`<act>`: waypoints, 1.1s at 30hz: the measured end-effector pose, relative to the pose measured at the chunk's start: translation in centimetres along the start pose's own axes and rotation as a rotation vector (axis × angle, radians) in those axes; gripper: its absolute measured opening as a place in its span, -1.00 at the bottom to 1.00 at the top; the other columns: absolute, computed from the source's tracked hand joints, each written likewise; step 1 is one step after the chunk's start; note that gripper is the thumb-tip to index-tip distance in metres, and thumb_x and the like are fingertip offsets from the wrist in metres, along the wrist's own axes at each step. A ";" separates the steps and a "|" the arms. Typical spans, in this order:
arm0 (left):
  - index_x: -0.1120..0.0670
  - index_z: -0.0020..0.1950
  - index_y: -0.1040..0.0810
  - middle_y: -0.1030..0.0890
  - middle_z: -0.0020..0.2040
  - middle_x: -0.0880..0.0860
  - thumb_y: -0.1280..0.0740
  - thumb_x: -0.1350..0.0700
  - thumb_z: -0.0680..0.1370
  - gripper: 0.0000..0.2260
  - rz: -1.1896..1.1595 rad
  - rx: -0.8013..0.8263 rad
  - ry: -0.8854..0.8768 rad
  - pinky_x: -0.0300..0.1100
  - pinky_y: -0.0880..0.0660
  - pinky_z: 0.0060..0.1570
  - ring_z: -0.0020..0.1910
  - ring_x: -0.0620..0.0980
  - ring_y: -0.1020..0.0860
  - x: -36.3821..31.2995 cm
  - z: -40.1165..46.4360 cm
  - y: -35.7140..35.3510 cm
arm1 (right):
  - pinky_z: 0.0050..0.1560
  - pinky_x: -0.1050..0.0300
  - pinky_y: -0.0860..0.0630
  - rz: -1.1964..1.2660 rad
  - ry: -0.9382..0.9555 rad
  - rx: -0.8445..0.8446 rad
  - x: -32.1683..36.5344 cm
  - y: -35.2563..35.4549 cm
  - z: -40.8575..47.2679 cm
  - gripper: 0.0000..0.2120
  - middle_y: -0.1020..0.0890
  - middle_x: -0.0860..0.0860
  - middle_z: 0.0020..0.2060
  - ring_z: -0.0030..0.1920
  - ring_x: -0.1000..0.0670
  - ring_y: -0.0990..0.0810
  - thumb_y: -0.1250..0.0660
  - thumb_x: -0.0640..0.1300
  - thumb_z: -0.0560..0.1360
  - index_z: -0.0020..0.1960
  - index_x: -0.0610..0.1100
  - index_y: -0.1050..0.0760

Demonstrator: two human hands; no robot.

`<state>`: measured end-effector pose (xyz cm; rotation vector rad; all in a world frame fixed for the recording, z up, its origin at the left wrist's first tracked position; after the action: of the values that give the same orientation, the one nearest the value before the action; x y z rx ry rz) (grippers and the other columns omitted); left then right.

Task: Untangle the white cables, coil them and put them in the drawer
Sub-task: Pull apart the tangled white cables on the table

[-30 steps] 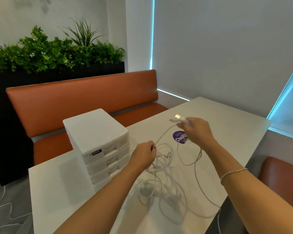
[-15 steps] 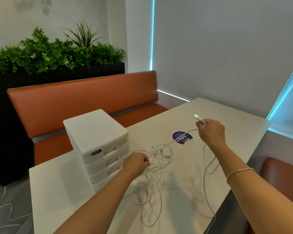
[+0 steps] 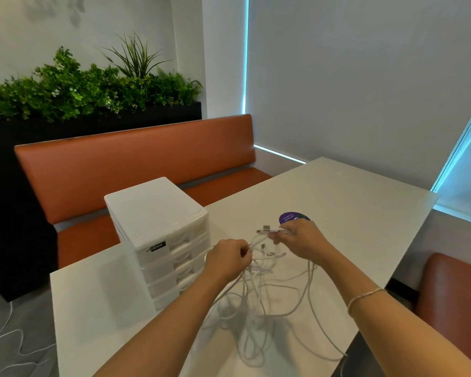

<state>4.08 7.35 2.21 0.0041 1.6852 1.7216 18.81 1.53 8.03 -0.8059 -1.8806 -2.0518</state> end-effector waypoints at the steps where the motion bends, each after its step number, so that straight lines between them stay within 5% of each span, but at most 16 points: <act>1: -0.01 -0.01 -0.60 -0.64 -0.08 -0.05 -0.26 0.01 0.54 -0.85 -0.004 0.020 0.032 -0.15 -0.50 -0.13 -0.08 -0.02 -0.57 0.3 0.0 -0.2 | -0.23 0.16 -0.36 0.024 -0.008 -0.048 -0.1 0.5 0.1 -0.73 -0.56 0.01 -0.26 -0.20 0.03 -0.48 -0.26 0.01 0.55 -0.11 -0.14 -0.63; 6: -0.05 -0.10 -0.58 -0.63 -0.07 -0.08 -0.27 0.05 0.50 -0.90 -0.009 0.132 0.117 -0.15 -0.48 -0.08 -0.07 -0.05 -0.58 1.4 -0.2 -1.9 | -0.24 0.13 -0.37 0.257 -0.059 -0.294 -1.0 2.4 0.9 -0.74 -0.54 0.01 -0.31 -0.31 0.05 -0.42 -0.25 0.01 0.55 -0.24 -0.08 -0.56; 9: 0.05 -0.02 -0.62 -0.64 0.01 0.02 -0.30 0.07 0.51 -0.87 0.067 0.301 0.162 -0.14 -0.52 -0.05 -0.02 0.01 -0.59 3.6 -0.9 -3.2 | -0.37 0.16 -0.30 0.595 -0.161 -0.548 -2.8 5.6 0.7 -0.70 -0.51 -0.03 -0.38 -0.41 0.03 -0.37 -0.25 0.00 0.55 -0.29 -0.10 -0.54; 11: 0.09 -0.02 -0.64 -0.65 0.01 0.06 -0.35 0.09 0.50 -0.87 0.028 0.364 0.197 -0.18 -0.52 -0.07 -0.09 -0.01 -0.60 5.1 -1.8 -4.3 | -0.33 0.14 -0.27 0.452 -0.140 -0.607 -3.3 8.2 0.5 -0.70 -0.49 -0.03 -0.41 -0.40 0.00 -0.38 -0.23 -0.01 0.56 -0.23 -0.14 -0.58; 16: 0.06 0.06 -0.61 -0.62 0.03 0.00 -0.31 0.00 0.54 -0.80 -0.025 0.242 0.161 -0.20 -0.48 -0.07 -0.02 -0.04 -0.57 3.6 -0.9 -3.6 | -0.32 0.16 -0.30 0.030 -0.100 -0.389 -3.1 7.3 1.3 -0.64 -0.62 -0.13 -0.20 -0.22 -0.08 -0.50 -0.22 0.03 0.57 -0.09 -0.22 -0.64; 23: 0.07 0.06 -0.60 -0.62 0.06 0.02 -0.30 0.01 0.54 -0.81 0.010 0.286 0.127 -0.12 -0.52 0.03 0.03 -0.01 -0.56 2.0 0.9 -3.8 | -0.39 0.13 -0.20 -0.029 -0.247 -0.313 -7.4 3.5 0.9 -0.57 -0.49 -0.14 -0.39 -0.27 -0.14 -0.44 -0.21 0.04 0.56 -0.38 -0.19 -0.43; 28: 0.05 0.13 -0.56 -0.59 0.12 0.04 -0.26 0.03 0.56 -0.79 -0.017 0.181 0.151 -0.16 -0.46 0.00 0.06 0.01 -0.54 1.6 2.3 -3.8 | -0.37 0.13 -0.23 -0.021 -0.329 -0.248 -9.8 2.1 0.8 -0.56 -0.56 -0.16 -0.31 -0.26 -0.10 -0.46 -0.23 0.07 0.55 -0.13 -0.32 -0.59; 33: 0.05 0.39 -0.34 -0.47 0.27 0.14 -0.27 0.10 0.57 -0.61 -0.445 0.242 0.324 -0.19 -0.51 -0.11 0.11 0.09 -0.52 1.1 4.7 -5.6 | -0.30 0.12 -0.25 0.032 -0.342 -0.137 -10.3 0.4 1.0 -0.66 -0.54 -0.12 -0.28 -0.24 -0.07 -0.44 -0.26 -0.01 0.54 -0.05 -0.30 -0.61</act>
<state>8.16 11.39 -2.49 -0.5234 1.9401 1.2265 27.70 0.54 2.77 -1.2839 -1.8871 -2.1506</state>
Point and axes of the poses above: each hand's wrist, its own z-axis towards the middle knuckle, its own y-axis out of the back of the hand, x = y × z, the point moved 5 cm from there along z, towards the middle knuckle
